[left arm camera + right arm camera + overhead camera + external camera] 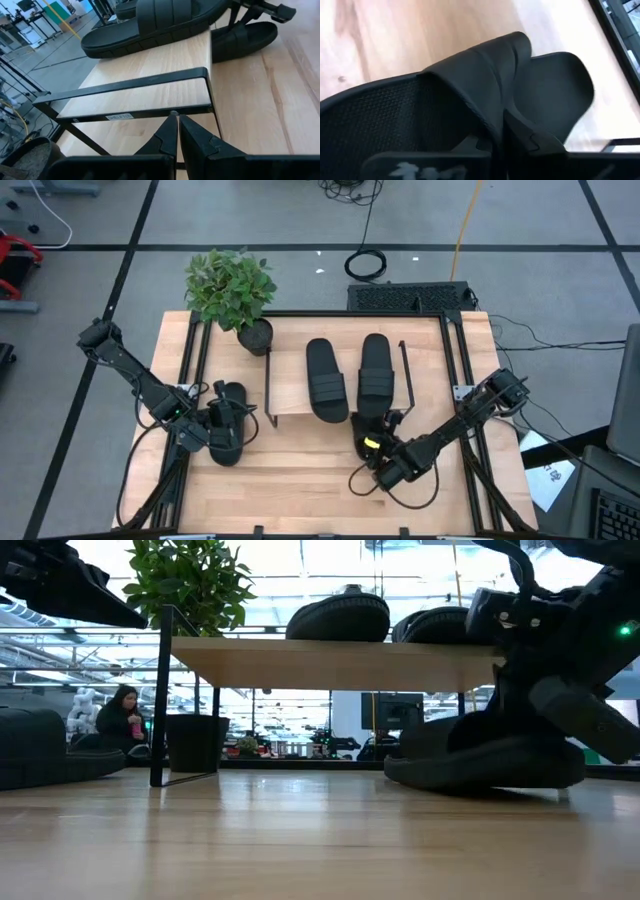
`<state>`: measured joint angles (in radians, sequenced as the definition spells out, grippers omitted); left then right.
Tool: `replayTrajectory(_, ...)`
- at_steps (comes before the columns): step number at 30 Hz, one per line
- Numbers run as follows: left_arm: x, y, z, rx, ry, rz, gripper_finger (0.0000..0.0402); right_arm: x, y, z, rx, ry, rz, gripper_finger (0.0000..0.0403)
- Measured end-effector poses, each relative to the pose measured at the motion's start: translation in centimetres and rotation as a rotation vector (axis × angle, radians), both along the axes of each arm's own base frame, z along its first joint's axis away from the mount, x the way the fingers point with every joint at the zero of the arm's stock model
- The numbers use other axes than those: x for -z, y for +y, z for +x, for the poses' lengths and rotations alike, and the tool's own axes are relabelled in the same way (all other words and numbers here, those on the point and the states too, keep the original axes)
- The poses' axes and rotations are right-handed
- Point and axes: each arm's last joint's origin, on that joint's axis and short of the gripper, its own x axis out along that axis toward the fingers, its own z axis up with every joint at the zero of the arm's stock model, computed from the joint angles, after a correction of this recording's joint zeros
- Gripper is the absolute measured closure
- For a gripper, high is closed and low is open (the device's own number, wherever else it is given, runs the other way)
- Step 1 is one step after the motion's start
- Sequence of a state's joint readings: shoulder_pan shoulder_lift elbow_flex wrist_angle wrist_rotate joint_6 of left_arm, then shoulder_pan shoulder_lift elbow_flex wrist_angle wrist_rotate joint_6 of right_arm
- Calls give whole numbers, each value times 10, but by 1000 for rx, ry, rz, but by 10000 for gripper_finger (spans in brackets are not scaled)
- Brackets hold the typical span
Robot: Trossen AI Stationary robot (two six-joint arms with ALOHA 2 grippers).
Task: Pick and place slides into the shelf
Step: Put the right black slide under the shelf, then adjust the shelf
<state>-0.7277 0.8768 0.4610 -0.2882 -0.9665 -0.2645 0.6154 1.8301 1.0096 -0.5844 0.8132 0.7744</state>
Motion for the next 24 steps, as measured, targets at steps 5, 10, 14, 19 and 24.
replayTrajectory(5, 0, 0, 0, 5, 3, -3, 380, 1, 6, 2, -61, 40, 78, 349)
replayTrajectory(10, 0, 0, 0, 5, 3, -4, 380, 1, 10, 2, -83, 56, 136, 276)
replayTrajectory(14, 0, 0, 0, 4, 1, -9, 380, -6, 16, 2, -118, 37, 212, 212)
replayTrajectory(19, 0, 0, 0, 5, 1, -14, 380, -31, 26, -5, -191, -26, 281, 159)
replayTrajectory(24, 0, -1, 0, 9, 3, -19, 380, -59, 36, -22, -260, -143, 228, 153)
